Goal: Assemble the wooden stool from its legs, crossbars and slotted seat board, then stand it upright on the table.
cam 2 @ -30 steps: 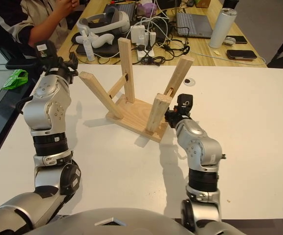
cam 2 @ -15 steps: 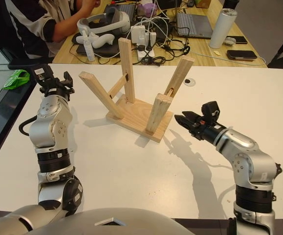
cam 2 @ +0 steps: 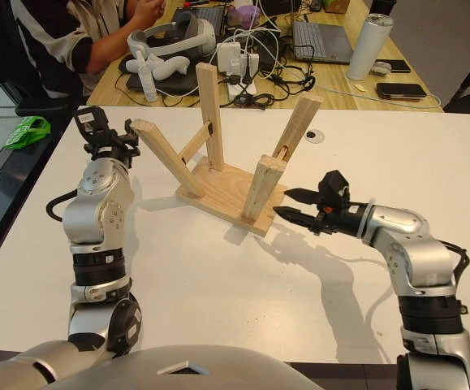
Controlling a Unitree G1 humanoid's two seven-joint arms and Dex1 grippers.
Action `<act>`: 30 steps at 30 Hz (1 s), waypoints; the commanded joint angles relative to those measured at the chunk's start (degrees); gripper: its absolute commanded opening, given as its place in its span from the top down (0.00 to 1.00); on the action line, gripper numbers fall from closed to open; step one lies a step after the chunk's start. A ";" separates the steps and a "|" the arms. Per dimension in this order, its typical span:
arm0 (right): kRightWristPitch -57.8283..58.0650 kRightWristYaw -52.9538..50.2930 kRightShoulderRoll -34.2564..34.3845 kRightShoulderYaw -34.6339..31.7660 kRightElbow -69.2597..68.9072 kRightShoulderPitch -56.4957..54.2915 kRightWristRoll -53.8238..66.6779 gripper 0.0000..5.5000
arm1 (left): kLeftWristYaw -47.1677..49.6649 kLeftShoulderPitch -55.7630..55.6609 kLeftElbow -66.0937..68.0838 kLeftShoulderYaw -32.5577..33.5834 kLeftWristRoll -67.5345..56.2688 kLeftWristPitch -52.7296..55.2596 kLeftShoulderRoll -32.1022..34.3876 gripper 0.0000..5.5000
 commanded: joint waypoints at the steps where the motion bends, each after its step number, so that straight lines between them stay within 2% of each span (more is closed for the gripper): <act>1: -3.82 -0.03 1.31 2.67 2.42 -0.79 -3.00 0.46 | -0.17 0.15 -0.39 -0.19 0.42 0.63 -0.01 0.45; 7: -6.91 -4.50 7.90 5.79 7.64 -4.58 -6.30 0.46 | -0.08 -0.51 0.09 -0.49 0.48 0.53 -0.29 0.45; 13: -2.91 -6.17 12.68 5.70 6.92 -4.93 -2.59 0.63 | -0.20 -0.63 0.23 -0.49 0.48 0.44 -0.24 0.45; 16: 4.91 -7.75 14.65 2.83 5.27 -5.08 3.67 0.72 | -0.27 -0.76 0.26 -0.39 0.45 0.39 -0.10 0.45; 22: 19.19 -18.43 22.34 -4.04 0.69 -4.47 16.51 0.74 | -0.43 -1.33 0.58 -0.23 0.49 0.41 0.29 0.45; 30: 26.93 -36.72 31.56 -13.51 0.73 -6.27 27.65 0.76 | -0.93 -2.33 1.34 0.52 0.91 0.32 1.93 0.45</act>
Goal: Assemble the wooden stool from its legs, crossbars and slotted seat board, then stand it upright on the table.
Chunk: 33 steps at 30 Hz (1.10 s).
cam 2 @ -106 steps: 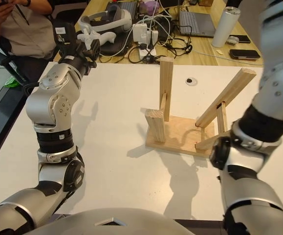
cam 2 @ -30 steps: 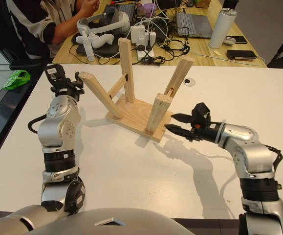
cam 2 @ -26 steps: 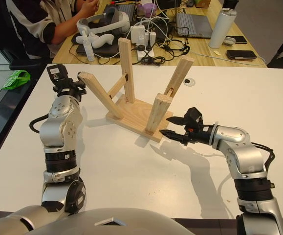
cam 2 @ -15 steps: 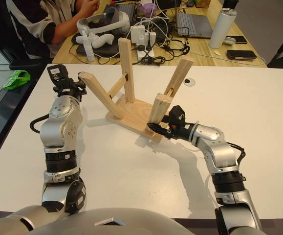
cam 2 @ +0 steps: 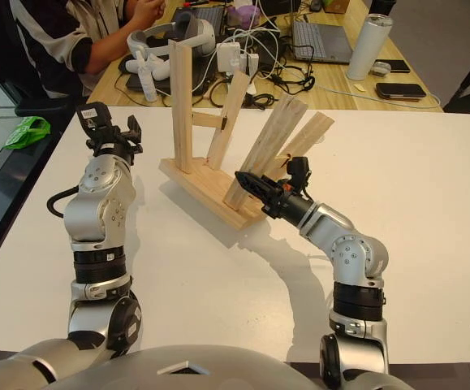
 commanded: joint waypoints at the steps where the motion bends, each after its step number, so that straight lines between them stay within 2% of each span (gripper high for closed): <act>1: 4.06 -11.64 4.60 -5.32 2.86 -0.75 4.40 0.77 | -0.19 -1.29 1.07 0.51 0.83 0.13 1.51 0.45; 6: 3.65 -27.78 9.86 -12.05 7.22 -0.01 6.31 0.81 | -0.41 -2.02 1.93 1.03 1.18 -0.16 2.85 0.45; 10: 0.08 -36.86 13.90 -16.45 8.49 0.30 8.58 0.81 | -0.61 -2.19 2.21 1.04 1.35 -0.06 3.59 0.45; 16: -4.73 -44.62 18.60 -17.41 6.98 2.05 10.38 0.81 | -0.89 -2.21 2.37 0.55 1.39 0.10 4.10 0.45; 18: -5.84 -45.91 20.03 -16.90 5.88 2.85 11.50 0.71 | -1.02 -2.22 2.44 0.27 1.39 0.10 4.27 0.45; 22: -6.16 -49.00 21.10 -16.28 2.92 5.38 15.65 0.59 | -1.27 -2.21 2.44 -0.12 1.62 0.04 4.44 0.45; 28: -2.41 -59.83 16.53 -14.54 -7.85 10.26 30.81 0.40 | -1.80 -0.74 1.22 0.22 1.61 -0.53 4.12 0.45; 33: -6.18 -65.01 14.63 -11.96 -10.76 12.25 40.20 0.24 | -5.58 6.61 -3.17 -0.93 -1.88 -4.66 0.91 0.45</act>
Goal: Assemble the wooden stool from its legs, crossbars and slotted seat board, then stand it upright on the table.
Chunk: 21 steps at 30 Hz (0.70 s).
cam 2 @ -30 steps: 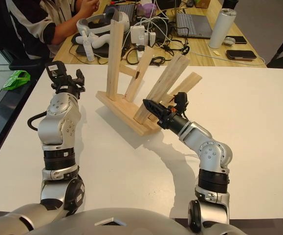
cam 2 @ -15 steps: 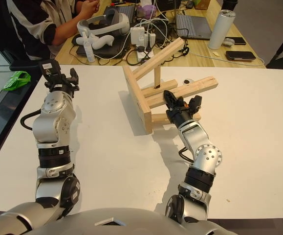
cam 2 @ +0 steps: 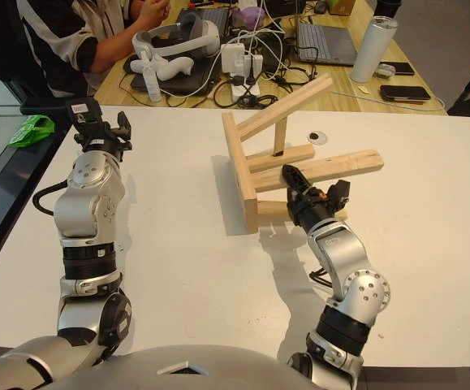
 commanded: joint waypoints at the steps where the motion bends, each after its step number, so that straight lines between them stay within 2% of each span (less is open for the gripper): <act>1: -2.96 -3.88 -0.14 1.92 0.23 2.22 3.25 0.20 | -2.76 6.02 -3.24 -1.62 -2.08 -2.23 -2.34 0.45; 5: -2.44 -1.96 -3.87 5.28 -0.79 3.87 7.65 0.07 | -6.11 14.94 -6.69 -3.35 -5.07 -2.27 -4.60 0.45; 8: 2.89 6.10 -13.49 9.08 -6.17 4.70 4.18 0.02 | -6.96 21.07 -8.28 -1.87 -10.06 -1.01 -8.66 0.45; 13: 2.51 24.15 -31.23 19.02 -21.39 1.28 -20.39 0.02 | -5.81 26.28 -11.43 -3.63 -10.74 -1.25 -8.79 0.45; 17: -3.39 33.34 -36.56 26.43 -27.90 -3.28 -36.30 0.02 | -4.97 26.57 -11.72 -3.52 -11.13 -1.35 -8.36 0.45; 21: -8.52 39.48 -43.63 35.80 -26.24 -12.70 -56.33 0.02 | -4.49 26.27 -11.63 -4.19 -11.28 -1.39 -8.54 0.45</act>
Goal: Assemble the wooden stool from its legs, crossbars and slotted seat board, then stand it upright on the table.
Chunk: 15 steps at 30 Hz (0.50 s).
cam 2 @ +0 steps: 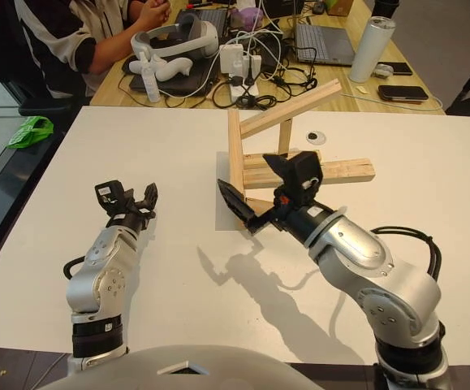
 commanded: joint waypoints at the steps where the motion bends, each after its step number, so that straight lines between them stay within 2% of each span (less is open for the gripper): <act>1: -5.01 5.23 -8.20 9.04 3.01 -9.70 -19.79 0.02 | 0.80 -0.12 -0.25 -0.78 -0.30 0.19 -1.85 0.45; 6: -10.21 11.15 -16.95 20.72 7.58 -15.96 -45.24 0.02 | 1.22 0.23 0.09 -0.97 -0.56 -0.30 -1.78 0.45; 10: -14.84 20.36 -22.37 26.16 5.25 -13.47 -56.51 0.02 | 1.19 0.82 -0.35 -1.56 -0.20 -0.51 -1.11 0.45; 15: -20.21 28.73 -26.72 29.43 7.64 -9.80 -68.45 0.02 | 1.07 0.59 0.13 -2.15 0.08 -0.78 -0.90 0.45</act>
